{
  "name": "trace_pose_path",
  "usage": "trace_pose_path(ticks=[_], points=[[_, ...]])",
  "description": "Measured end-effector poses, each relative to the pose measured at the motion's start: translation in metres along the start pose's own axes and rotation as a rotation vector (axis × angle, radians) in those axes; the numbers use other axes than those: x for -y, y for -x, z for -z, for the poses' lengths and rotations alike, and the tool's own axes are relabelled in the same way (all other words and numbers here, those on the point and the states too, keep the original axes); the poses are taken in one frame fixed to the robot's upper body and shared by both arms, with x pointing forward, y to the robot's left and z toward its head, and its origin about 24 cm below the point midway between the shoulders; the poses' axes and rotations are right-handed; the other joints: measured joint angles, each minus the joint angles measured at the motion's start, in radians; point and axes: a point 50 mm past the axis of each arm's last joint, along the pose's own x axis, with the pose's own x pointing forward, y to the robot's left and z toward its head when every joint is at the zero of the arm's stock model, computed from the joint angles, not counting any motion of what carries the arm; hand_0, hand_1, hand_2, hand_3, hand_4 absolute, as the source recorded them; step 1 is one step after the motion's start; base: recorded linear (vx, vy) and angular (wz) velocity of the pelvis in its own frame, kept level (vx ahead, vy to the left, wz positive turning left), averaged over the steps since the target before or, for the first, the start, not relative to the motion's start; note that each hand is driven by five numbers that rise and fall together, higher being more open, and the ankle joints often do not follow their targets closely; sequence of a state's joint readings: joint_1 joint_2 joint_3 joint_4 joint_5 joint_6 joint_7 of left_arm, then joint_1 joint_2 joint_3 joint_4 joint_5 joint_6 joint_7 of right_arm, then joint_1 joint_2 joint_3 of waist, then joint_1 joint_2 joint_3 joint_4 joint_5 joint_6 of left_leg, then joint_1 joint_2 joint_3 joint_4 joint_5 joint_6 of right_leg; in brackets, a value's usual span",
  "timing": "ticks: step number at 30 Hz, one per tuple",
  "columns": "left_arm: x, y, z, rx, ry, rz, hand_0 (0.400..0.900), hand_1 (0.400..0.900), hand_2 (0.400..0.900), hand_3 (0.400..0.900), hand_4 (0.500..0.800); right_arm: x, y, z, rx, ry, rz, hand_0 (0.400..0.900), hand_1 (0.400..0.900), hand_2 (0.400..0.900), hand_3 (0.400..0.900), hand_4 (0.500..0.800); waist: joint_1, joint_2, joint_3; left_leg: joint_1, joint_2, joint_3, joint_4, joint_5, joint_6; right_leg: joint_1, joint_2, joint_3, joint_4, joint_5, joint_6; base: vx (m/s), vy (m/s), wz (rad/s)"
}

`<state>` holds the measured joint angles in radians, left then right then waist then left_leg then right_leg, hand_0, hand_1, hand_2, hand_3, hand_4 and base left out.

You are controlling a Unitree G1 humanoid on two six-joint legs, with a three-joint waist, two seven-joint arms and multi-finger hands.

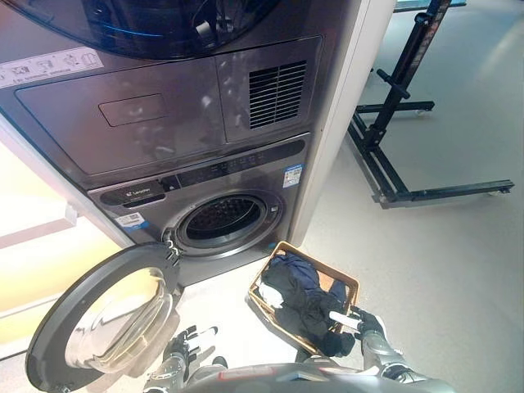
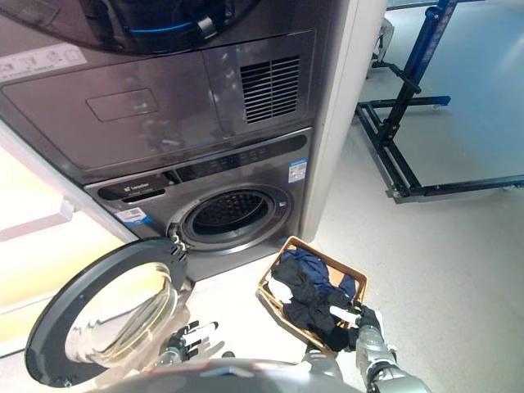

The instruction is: Put the clothes in the basket into the washing machine.

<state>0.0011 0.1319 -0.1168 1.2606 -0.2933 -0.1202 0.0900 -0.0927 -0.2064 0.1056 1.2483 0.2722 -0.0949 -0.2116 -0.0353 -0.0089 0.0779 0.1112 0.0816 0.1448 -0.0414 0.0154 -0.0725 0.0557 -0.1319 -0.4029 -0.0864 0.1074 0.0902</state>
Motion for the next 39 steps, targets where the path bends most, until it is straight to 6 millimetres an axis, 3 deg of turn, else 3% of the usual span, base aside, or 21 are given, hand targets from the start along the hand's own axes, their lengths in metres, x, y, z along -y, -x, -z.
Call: trace_pose_path(ticks=[30, 31, 33, 39], points=[[-0.001, 0.0, 0.0, 0.001, -0.002, -0.003, 0.9, 0.9, 0.9, 0.9, 0.8, -0.012, 0.001, -0.003, 0.014, 0.04, -0.039, 0.9, 0.9, 0.9, 0.9, 0.8, 0.004, -0.001, -0.001, -0.032, 0.001, 0.001, 0.005, 0.0, 0.0, -0.035, 0.0, 0.006, 0.005, 0.001, -0.001, -0.01, 0.0, 0.01], [-0.001, -0.001, -0.003, 0.01, -0.003, -0.003, 0.9, 0.9, 0.9, 0.9, 0.8, -0.013, 0.001, -0.01, 0.045, 0.072, -0.046, 0.9, 0.9, 0.9, 0.9, 0.8, 0.005, 0.0, 0.001, -0.054, 0.001, 0.0, 0.014, 0.0, 0.0, -0.058, -0.001, 0.006, 0.011, 0.001, -0.001, -0.22, -0.002, 0.03], [0.0, -0.002, -0.02, 0.079, -0.01, 0.001, 0.9, 0.9, 0.9, 0.9, 0.8, -0.016, -0.001, -0.041, 0.157, 0.147, -0.058, 0.9, 0.9, 0.9, 0.9, 0.8, 0.005, -0.002, 0.04, -0.121, -0.001, -0.002, 0.052, 0.002, 0.001, -0.122, -0.009, 0.009, 0.04, 0.003, -0.004, -0.33, -0.008, 0.07], [0.014, 0.014, -0.128, 0.541, -0.114, 0.057, 0.9, 0.9, 0.9, 0.9, 0.8, -0.01, 0.014, -0.189, 0.62, 0.428, 0.058, 0.9, 0.9, 0.9, 0.9, 0.8, 0.034, -0.001, 0.233, -0.416, -0.004, -0.037, 0.19, 0.013, 0.005, -0.39, -0.041, 0.003, 0.163, 0.014, -0.026, -0.3, 0.028, 0.13]])
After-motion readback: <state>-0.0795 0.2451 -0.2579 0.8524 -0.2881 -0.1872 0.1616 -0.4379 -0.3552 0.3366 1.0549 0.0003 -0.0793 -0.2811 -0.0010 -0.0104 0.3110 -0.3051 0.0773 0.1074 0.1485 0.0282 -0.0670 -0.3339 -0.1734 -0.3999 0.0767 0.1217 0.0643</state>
